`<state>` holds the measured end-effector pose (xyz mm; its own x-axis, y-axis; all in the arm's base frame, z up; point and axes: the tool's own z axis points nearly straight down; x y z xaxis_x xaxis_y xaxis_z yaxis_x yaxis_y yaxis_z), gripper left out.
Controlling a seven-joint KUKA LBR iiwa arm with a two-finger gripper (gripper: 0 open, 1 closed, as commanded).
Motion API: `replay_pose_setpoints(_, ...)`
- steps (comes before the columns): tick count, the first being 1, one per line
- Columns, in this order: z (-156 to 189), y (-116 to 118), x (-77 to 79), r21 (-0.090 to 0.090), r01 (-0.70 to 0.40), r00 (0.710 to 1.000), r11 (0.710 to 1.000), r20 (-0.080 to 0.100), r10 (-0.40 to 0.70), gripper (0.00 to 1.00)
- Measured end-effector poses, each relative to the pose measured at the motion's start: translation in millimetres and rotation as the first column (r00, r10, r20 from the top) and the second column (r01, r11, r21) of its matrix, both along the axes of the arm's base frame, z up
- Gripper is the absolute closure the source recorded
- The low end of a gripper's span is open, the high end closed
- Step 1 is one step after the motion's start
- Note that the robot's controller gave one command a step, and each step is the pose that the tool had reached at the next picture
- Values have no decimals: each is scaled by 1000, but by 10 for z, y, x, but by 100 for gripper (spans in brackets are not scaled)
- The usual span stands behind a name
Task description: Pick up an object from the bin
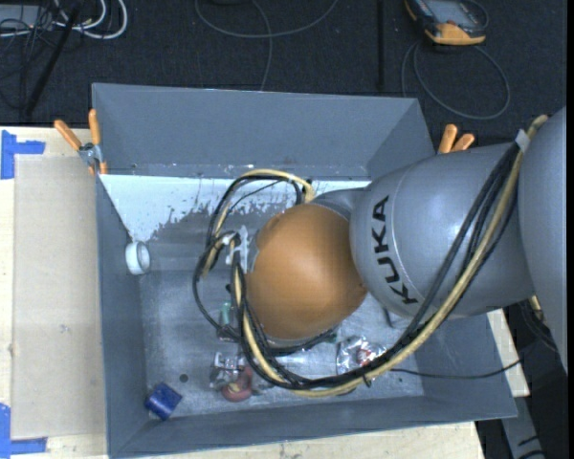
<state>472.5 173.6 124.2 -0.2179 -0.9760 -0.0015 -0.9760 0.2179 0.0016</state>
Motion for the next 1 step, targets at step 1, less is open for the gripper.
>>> replay_pose_setpoints(1,52,2,2,0,7,1000,1000,0,-7,100)
